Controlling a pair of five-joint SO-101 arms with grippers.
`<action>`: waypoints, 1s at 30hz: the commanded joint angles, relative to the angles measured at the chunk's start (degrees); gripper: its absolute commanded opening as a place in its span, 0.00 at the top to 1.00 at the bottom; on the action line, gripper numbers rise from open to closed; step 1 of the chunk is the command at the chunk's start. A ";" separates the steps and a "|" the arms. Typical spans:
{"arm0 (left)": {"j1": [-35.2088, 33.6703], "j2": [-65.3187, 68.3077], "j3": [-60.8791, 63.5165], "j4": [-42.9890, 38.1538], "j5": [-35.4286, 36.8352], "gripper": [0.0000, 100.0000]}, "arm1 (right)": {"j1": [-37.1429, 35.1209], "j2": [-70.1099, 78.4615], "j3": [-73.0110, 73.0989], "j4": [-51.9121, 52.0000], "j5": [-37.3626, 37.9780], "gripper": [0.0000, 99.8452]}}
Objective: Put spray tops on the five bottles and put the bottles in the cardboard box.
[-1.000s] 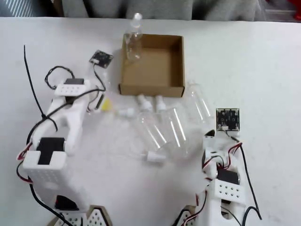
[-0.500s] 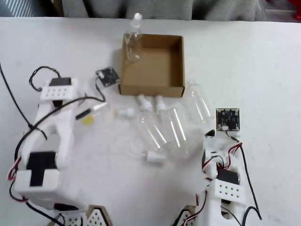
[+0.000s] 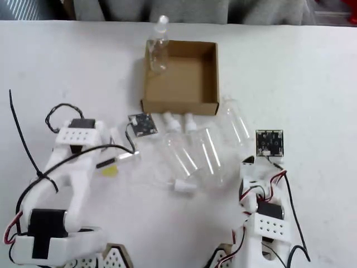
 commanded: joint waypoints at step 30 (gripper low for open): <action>0.04 -3.12 -17.76 16.35 2.64 0.60 | -0.31 -0.75 -0.62 -1.01 0.53 0.97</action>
